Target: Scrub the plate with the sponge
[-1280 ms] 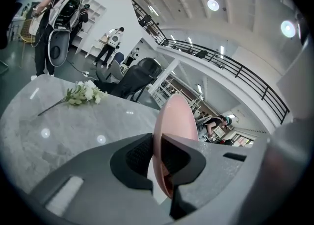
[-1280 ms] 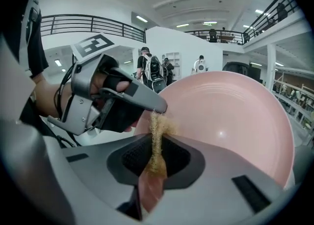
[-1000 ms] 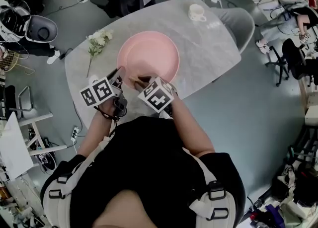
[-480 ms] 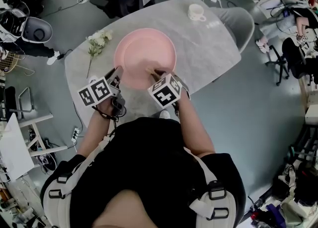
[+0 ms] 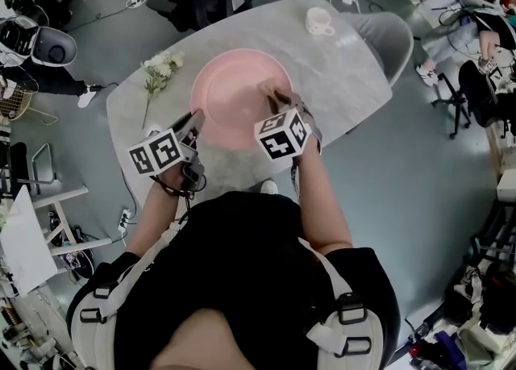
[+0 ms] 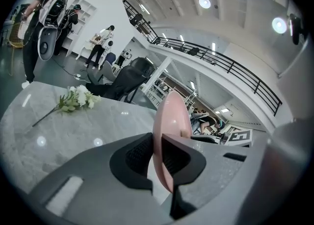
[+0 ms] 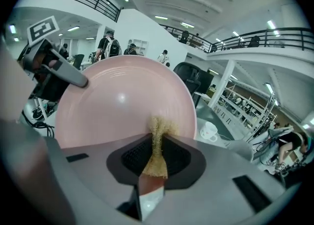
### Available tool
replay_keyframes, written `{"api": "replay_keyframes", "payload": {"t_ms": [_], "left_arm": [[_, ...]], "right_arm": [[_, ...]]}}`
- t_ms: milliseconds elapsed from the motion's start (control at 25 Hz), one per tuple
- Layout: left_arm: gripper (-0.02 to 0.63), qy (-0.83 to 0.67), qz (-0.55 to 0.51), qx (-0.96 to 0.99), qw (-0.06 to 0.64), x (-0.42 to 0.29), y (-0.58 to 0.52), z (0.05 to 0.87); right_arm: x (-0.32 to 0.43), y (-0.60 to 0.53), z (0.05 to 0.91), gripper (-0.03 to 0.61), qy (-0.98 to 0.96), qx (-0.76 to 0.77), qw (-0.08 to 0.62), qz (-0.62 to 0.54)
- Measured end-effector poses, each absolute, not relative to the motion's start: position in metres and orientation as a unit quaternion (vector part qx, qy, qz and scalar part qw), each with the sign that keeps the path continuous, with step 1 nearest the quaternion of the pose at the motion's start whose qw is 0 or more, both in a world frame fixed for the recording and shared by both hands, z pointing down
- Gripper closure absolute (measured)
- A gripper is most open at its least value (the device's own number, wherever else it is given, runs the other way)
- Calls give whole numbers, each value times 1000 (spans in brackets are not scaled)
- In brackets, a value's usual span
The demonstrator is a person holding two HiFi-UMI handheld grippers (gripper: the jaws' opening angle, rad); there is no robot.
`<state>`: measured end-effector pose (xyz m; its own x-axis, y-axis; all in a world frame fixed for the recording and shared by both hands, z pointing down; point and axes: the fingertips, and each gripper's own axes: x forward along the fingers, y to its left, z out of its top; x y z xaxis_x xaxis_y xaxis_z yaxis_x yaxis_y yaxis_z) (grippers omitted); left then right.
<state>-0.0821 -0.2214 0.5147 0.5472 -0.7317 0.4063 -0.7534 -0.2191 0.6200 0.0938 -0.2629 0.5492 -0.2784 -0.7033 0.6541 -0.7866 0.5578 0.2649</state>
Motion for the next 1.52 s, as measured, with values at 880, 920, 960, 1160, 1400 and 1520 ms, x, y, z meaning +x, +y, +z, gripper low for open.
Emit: {"api": "replay_keyframes", "payload": {"t_ms": [880, 920, 960, 1160, 1400, 1520], "left_arm": [[574, -456, 60, 803, 379, -63, -212, 520], [574, -457, 61, 803, 379, -62, -211, 520], [574, -456, 61, 803, 379, -60, -211, 520], [575, -454, 68, 802, 383, -59, -212, 525], [575, -460, 69, 798, 383, -64, -214, 526], [577, -471, 65, 792, 383, -70, -216, 525]], "right_arm": [[61, -265, 515, 528, -827, 468, 277, 145], [57, -262, 515, 528, -829, 462, 273, 153], [54, -258, 516, 528, -833, 456, 272, 158], [25, -240, 524, 528, -860, 392, 293, 144], [-11, -209, 535, 527, -895, 285, 335, 81], [-22, -187, 544, 526, -902, 227, 362, 65]]}}
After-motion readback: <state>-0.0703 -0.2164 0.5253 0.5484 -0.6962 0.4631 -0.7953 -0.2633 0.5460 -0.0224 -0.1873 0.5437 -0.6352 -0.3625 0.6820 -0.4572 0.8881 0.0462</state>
